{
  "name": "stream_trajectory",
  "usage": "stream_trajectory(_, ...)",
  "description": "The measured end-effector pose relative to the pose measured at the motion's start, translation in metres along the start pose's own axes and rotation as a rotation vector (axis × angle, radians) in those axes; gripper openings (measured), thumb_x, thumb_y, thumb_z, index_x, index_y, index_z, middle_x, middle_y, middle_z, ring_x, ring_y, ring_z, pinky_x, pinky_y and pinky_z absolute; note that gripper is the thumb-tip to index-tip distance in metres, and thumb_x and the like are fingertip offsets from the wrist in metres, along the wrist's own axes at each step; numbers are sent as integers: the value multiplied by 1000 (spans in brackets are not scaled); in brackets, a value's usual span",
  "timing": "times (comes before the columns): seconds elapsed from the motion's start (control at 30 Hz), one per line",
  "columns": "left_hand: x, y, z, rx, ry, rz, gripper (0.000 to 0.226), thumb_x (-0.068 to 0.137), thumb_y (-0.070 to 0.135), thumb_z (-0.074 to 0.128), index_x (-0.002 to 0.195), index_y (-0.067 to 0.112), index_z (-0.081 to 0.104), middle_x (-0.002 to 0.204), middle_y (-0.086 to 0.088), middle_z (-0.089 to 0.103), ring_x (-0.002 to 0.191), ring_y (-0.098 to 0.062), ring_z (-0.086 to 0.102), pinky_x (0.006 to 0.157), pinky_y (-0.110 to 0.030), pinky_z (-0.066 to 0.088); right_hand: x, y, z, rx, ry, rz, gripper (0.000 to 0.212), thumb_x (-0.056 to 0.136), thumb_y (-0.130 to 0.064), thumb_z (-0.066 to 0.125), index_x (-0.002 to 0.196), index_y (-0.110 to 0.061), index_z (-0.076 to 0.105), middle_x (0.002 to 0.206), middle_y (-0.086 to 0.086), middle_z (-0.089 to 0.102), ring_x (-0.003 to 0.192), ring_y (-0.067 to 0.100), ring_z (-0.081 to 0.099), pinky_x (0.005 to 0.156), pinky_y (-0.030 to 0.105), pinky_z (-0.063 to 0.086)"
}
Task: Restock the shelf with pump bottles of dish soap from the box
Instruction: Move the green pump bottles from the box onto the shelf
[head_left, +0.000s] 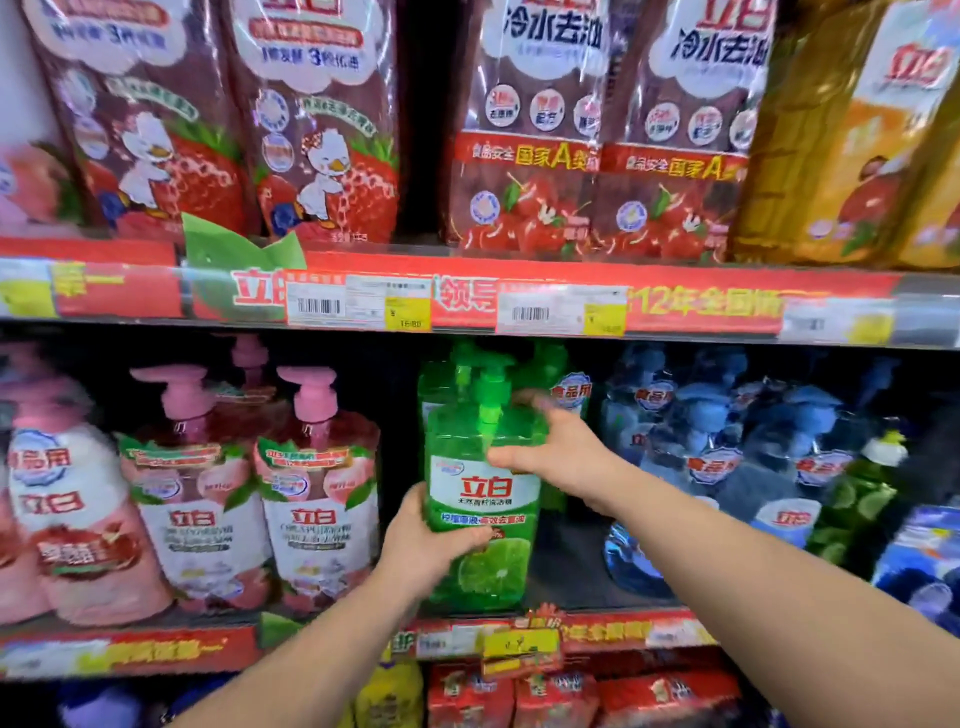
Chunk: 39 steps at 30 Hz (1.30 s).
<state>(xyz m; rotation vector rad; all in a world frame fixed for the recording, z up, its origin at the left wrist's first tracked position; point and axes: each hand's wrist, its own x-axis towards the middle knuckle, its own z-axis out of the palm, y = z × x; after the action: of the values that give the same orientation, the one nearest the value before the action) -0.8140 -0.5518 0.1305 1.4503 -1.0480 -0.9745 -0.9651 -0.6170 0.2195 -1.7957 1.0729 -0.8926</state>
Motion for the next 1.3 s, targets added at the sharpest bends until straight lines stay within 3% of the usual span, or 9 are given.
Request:
stream_trajectory(0.13,13,-13,5,-4,64,-5,60,60,-2,84,111,10,56,104,-14,70,96,-30,67,88,-51,52,12,17,6,-29,-60,8,72,71,-7,80,132,-16,43,106,-2,61,88,6,62,69,4,48)
stream_trajectory(0.2,19,-16,8,3,82,-2,59,61,-2,84,112,9,55,107,-15,68,99,-30,65,90,-50,52,15,23,10,-37,-39,-14,76,71,-7,80,136,-14,41,119,7,59,100,16,61,79,12,50)
stream_trajectory(0.33,24,-18,10,111,81,41,65,63,7,84,118,10,49,112,-10,64,105,-25,62,94,-42,50,8,47,18,-54,97,-43,86,63,-10,85,132,-17,34,114,1,59,95,7,59,73,-3,40)
stream_trajectory(0.4,18,-27,8,203,85,30,72,65,12,84,125,8,44,116,-8,61,109,-23,59,96,-39,48,-3,66,25,-102,94,42,86,61,-16,87,129,-17,35,114,0,58,105,10,57,86,8,39)
stream_trajectory(0.5,3,-48,4,472,-40,-83,92,70,28,79,141,3,27,137,-15,48,126,-27,47,105,-41,41,-9,87,35,-232,44,170,74,66,-26,85,125,-10,44,125,7,57,119,19,52,96,24,40)
stream_trajectory(0.63,-9,-65,0,1095,-199,-91,112,75,60,62,148,4,-2,157,-12,13,143,-26,17,118,-34,19,-3,90,42,-237,62,186,64,66,-29,84,116,-15,48,122,2,62,113,18,57,97,34,45)
stream_trajectory(0.87,-3,-66,1,1494,-399,-27,87,92,52,42,147,-1,1,157,-21,2,145,-34,5,119,-40,13,22,89,50,-303,88,172,60,72,-31,80,119,-10,48,123,6,64,115,23,59,94,33,45)
stream_trajectory(1.0,1,-66,-6,1527,-413,25,71,98,39,37,148,1,4,157,-19,4,146,-30,8,118,-38,16,35,89,49,-425,76,194,71,74,-42,76,126,-7,43,124,10,63,114,29,59,93,36,48)
stream_trajectory(1.3,4,-67,-10,1536,-440,78,63,99,28,36,148,2,6,158,-17,5,146,-29,8,117,-36,16,48,88,50,-440,70,224,70,73,-37,78,122,-2,42,127,14,57,119,28,53,95,35,43)
